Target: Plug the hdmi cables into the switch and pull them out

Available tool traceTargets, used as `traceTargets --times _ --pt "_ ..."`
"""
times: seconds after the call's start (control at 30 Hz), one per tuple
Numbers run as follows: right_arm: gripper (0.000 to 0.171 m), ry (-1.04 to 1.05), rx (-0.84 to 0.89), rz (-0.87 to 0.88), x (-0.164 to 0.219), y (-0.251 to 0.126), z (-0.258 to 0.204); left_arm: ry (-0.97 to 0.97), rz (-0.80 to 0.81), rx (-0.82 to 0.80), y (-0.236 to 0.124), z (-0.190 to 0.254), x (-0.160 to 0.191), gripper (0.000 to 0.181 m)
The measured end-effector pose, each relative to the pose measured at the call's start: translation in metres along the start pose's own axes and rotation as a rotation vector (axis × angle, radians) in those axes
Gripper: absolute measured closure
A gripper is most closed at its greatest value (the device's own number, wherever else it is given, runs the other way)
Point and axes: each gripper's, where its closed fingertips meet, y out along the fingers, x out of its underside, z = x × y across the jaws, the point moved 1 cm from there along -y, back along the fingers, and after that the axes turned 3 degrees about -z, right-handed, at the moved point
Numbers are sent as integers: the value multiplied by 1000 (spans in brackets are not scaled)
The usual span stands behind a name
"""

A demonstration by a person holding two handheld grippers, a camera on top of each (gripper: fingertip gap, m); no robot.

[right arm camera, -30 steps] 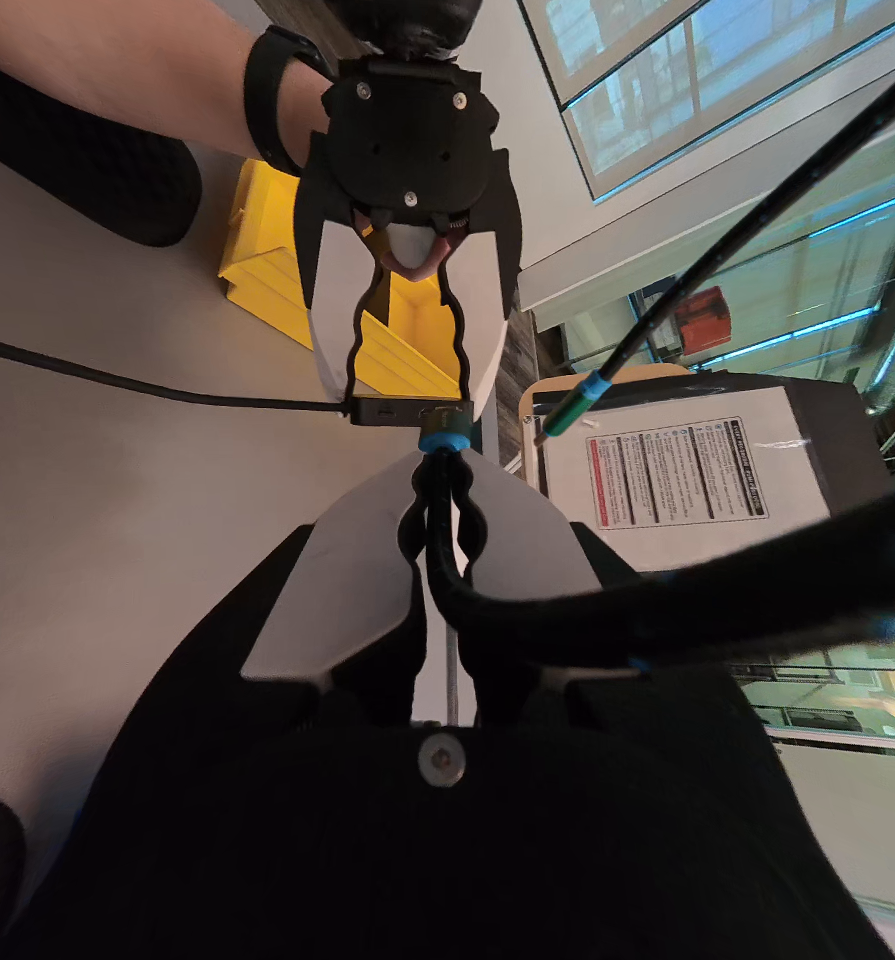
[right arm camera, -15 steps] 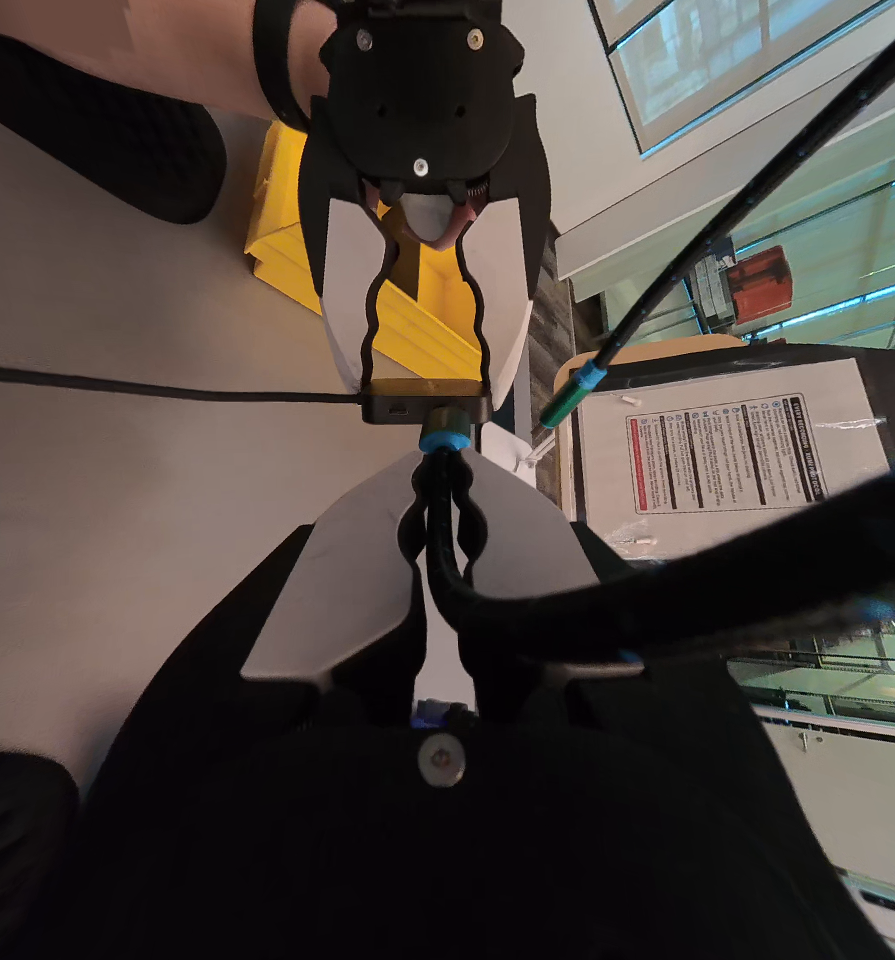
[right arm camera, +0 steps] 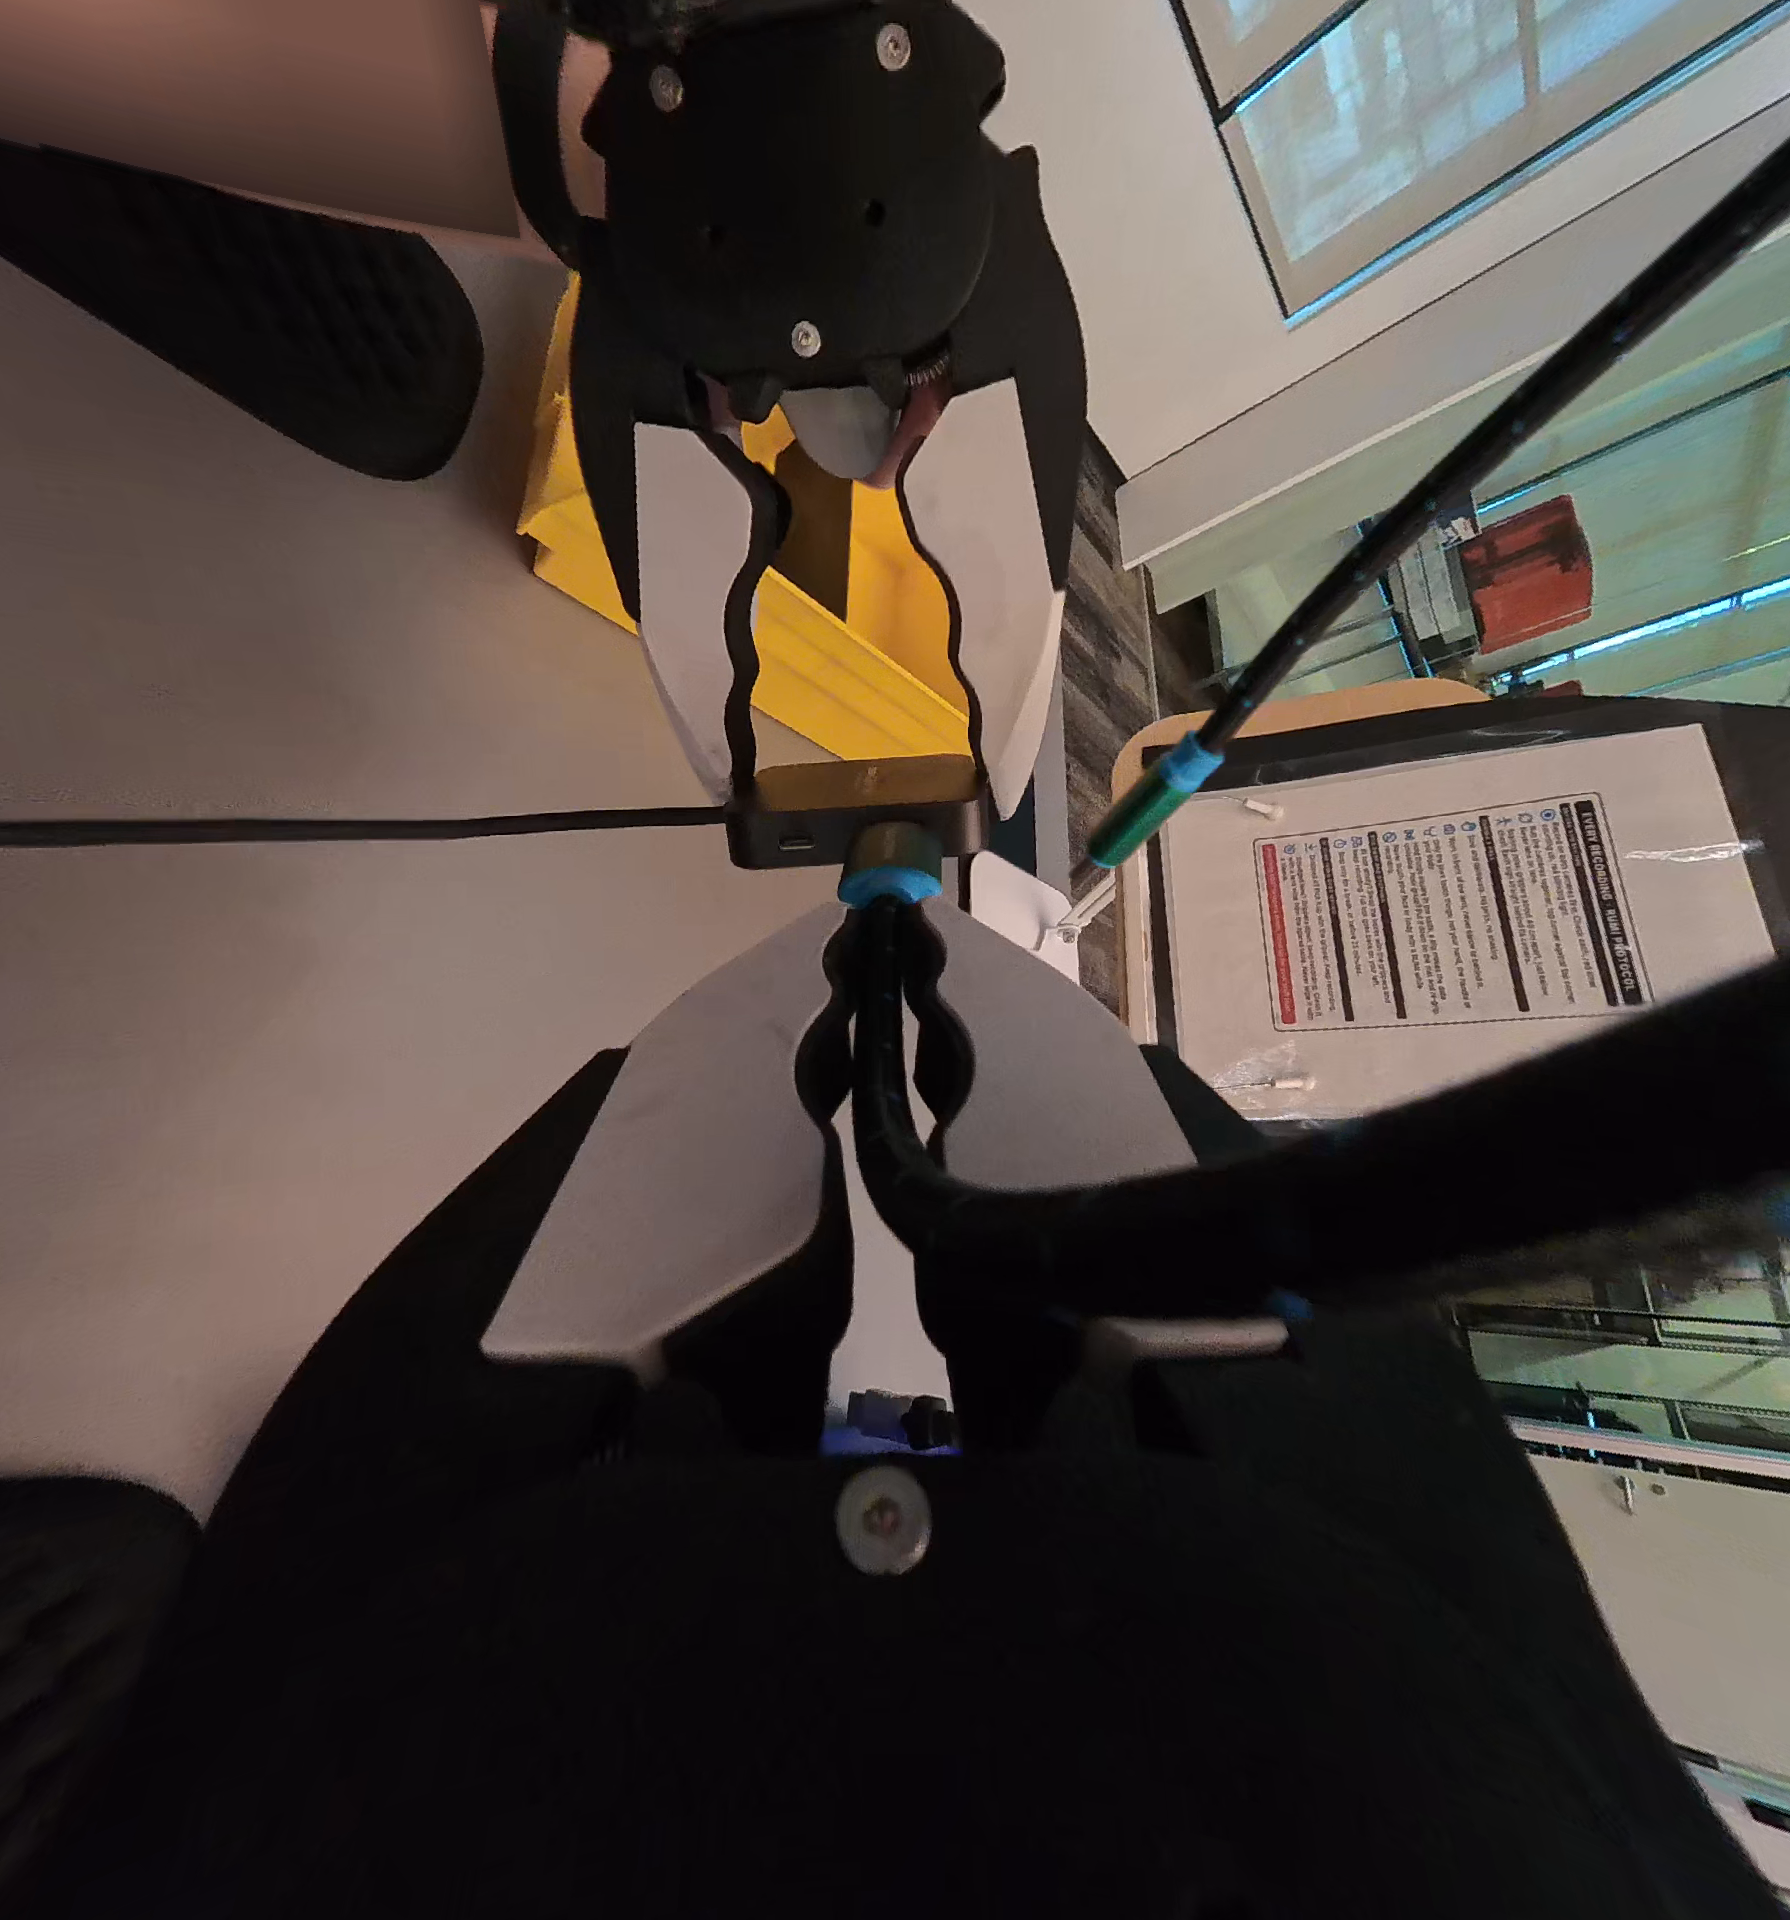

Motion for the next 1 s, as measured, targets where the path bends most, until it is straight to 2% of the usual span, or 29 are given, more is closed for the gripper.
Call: traceTargets --times 0.1,0.2,0.3,0.6,0.77,1.0 --pt "163 -10 4 10 -3 -1 0 14 -30 -12 0 0 -1 115" --pt "164 -5 -2 109 -20 -4 -2 -8 2 2 -2 2 -7 115" --pt "163 -37 29 3 -12 -4 -2 -16 4 -4 3 2 -7 115" --pt "163 17 1 32 -7 1 1 -89 22 51 6 4 -4 115" --pt "163 69 -21 78 -3 -9 3 -104 83 76 0 4 -12 115" --pt "161 50 -60 84 -3 3 -4 -164 11 245 -3 19 -4 115"
